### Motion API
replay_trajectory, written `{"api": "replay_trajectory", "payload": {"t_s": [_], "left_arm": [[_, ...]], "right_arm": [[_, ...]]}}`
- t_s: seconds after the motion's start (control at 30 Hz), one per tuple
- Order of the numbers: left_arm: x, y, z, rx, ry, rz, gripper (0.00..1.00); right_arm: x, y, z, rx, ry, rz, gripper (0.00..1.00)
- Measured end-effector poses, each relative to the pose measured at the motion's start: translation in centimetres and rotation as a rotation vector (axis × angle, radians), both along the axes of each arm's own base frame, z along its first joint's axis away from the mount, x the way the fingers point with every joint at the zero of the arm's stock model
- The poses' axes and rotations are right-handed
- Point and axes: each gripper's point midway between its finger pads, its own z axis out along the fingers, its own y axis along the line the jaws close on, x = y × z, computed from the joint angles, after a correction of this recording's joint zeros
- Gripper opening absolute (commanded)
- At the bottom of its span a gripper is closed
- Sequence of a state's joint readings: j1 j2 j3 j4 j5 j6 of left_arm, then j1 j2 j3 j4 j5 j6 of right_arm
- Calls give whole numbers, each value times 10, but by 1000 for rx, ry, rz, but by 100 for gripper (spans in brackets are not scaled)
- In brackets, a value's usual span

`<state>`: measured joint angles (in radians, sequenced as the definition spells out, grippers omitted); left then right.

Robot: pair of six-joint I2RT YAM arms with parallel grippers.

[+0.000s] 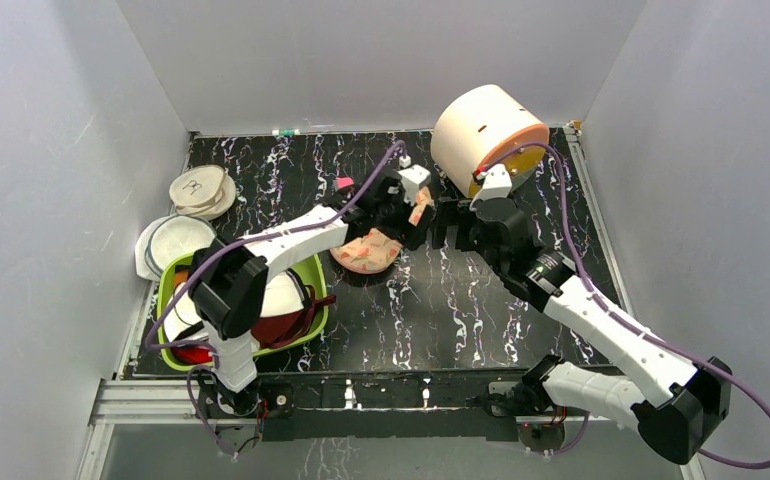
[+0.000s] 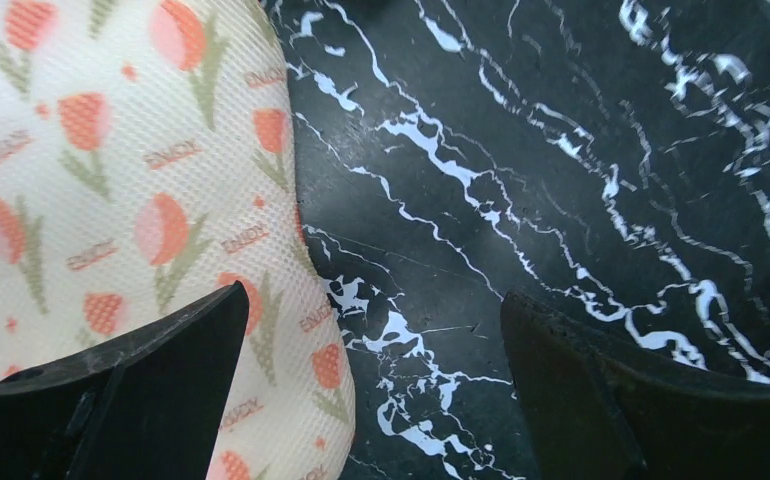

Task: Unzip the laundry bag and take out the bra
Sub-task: Adjust the laundry bag at the center of the board.

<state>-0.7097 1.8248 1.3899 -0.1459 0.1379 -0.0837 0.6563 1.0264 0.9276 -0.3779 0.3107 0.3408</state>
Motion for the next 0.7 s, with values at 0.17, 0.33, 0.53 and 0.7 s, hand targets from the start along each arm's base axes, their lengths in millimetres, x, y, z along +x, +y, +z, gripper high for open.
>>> {"api": "replay_trajectory", "payload": {"t_s": [0.17, 0.33, 0.53, 0.7], "left_arm": [[-6, 0, -39, 101, 29, -23, 92], [6, 27, -62, 185, 66, 87, 98], [13, 54, -10, 109, -59, 190, 98], [25, 75, 69, -13, -262, 294, 98]], "right_arm": [[-2, -12, -4, -12, -17, -44, 98], [-6, -28, -4, -16, -35, -106, 98], [0, -30, 4, 20, -64, -135, 98], [22, -7, -29, -5, 6, -93, 98]]}}
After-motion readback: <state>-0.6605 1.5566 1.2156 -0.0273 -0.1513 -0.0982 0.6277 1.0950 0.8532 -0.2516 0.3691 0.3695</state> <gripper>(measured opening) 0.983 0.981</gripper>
